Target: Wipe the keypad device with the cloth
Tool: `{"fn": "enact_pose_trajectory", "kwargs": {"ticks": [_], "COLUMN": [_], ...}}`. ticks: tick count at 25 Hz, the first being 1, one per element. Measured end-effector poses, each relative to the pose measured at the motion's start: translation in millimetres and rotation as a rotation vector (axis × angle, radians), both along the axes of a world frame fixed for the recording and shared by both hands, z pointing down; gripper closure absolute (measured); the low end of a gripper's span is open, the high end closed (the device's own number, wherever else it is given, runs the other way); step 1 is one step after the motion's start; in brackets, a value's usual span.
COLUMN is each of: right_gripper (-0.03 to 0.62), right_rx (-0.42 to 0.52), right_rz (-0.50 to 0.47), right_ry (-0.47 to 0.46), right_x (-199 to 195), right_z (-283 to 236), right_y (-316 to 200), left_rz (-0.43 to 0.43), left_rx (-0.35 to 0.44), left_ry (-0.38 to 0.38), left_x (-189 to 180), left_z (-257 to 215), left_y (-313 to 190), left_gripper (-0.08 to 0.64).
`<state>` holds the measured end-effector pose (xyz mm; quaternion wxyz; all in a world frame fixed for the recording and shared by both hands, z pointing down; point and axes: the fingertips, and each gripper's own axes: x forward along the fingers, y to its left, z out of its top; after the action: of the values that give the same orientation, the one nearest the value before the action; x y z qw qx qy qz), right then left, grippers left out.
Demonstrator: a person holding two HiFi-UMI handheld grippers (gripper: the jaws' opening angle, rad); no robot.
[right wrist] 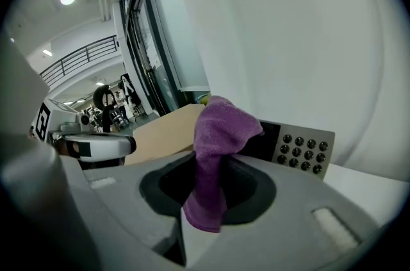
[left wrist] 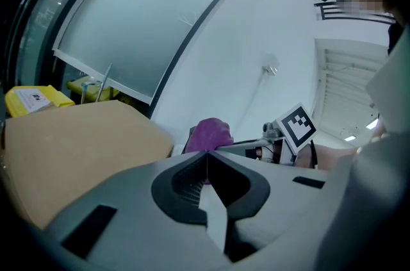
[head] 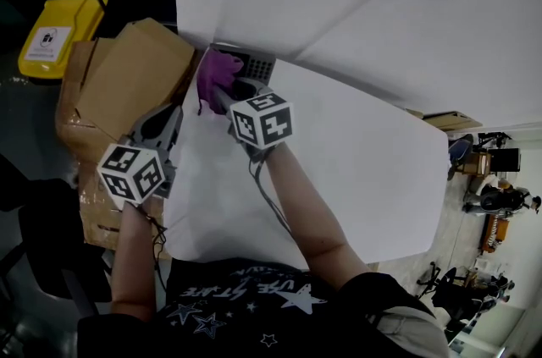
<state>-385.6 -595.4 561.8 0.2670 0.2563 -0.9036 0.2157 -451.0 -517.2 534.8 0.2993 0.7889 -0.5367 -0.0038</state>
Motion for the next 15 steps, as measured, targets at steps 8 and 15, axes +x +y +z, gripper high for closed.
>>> {"fn": "enact_pose_trajectory", "kwargs": {"ticks": [8,15], "right_gripper": [0.495,0.495], "right_rx": [-0.022,-0.018], "right_rz": [0.063,0.109], "right_ry": [0.000,0.014], "right_x": [20.1,50.4], "right_z": [11.5,10.9], "right_y": [-12.8,-20.8], "left_rz": [0.004,0.040], "left_rx": [-0.004,-0.006], "left_ry": [0.002,0.009], "left_x": [3.9,23.1], "left_z": [5.2,5.2], "left_y": [-6.3,-11.6], "left_gripper": [0.551,0.551]}}
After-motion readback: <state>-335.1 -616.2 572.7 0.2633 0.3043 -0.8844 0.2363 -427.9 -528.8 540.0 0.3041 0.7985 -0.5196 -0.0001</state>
